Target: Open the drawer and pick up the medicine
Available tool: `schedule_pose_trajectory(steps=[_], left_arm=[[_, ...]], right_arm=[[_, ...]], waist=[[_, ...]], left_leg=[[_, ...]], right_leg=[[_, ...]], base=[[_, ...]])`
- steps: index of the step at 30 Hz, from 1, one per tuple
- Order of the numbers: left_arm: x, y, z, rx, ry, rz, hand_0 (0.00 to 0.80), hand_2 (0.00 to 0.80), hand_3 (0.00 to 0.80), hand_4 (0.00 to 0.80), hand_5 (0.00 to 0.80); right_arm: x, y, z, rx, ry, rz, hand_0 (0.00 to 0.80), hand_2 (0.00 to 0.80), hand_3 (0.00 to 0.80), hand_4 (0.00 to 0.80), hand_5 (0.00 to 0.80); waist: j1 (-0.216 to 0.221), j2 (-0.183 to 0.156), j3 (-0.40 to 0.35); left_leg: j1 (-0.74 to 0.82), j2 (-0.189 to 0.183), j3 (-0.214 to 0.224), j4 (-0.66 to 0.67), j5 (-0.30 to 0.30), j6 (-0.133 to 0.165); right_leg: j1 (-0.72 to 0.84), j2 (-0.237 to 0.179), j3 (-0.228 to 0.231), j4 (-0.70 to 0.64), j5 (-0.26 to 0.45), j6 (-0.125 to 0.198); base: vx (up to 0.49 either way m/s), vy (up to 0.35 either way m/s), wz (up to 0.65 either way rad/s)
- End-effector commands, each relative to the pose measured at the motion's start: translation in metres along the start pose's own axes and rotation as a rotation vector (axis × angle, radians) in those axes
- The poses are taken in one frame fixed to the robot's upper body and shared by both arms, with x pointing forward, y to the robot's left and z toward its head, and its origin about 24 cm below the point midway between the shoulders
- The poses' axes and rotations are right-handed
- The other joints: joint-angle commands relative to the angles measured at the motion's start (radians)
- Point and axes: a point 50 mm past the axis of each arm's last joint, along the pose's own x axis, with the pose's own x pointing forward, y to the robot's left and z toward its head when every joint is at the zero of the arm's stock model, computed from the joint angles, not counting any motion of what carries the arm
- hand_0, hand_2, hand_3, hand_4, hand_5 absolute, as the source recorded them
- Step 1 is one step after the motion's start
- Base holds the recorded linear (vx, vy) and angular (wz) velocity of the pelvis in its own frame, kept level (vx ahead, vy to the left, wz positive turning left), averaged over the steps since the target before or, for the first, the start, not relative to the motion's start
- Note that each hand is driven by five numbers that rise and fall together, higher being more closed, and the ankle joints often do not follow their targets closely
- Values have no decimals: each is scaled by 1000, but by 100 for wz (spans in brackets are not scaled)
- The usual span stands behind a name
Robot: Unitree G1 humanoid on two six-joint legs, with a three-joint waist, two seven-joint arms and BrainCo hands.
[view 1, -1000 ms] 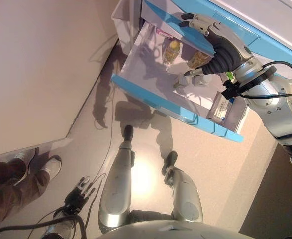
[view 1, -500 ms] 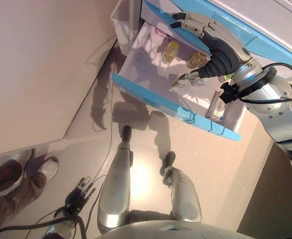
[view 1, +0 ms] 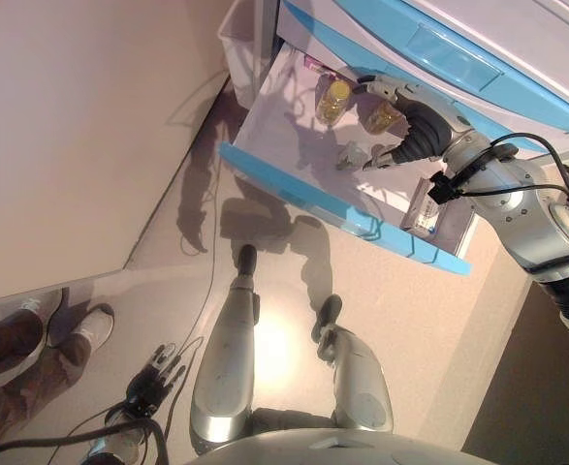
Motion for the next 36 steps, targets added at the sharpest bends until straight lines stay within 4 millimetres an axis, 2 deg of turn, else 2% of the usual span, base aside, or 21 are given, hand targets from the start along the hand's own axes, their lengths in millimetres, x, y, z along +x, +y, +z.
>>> schedule_pose_trajectory(steps=[1,22,28,36], left_arm=[[-11,15,-8,17,40,42,0,0,0,0,0],[-6,5,-11,39,75,18,0,0,0,0,0],[-4,2,-12,44,81,7,0,0,0,0,0],[-4,2,-13,52,90,2,0,0,0,0,0]], right_arm=[[8,-20,11,-30,-56,-87,0,0,0,0,0],[32,10,-8,-30,35,32,0,0,0,0,0],[38,23,-24,-101,126,71,0,0,0,0,0],[40,33,-50,-99,254,100,0,0,0,0,0]], waist=[[32,33,-32],[58,65,-32],[72,73,-32],[83,84,-32]], left_leg=[[114,-39,5,-30,-135,51],[92,-50,-11,-12,-133,50],[80,-52,-15,-6,-131,50],[62,-53,-17,1,-128,50]], right_leg=[[-83,14,5,76,171,-5],[-103,1,-4,97,156,-17],[-108,-5,-14,99,149,-22],[-124,-10,-22,110,146,-28]], base=[[0,0,0],[0,2,0],[0,10,4],[1,5,4]])
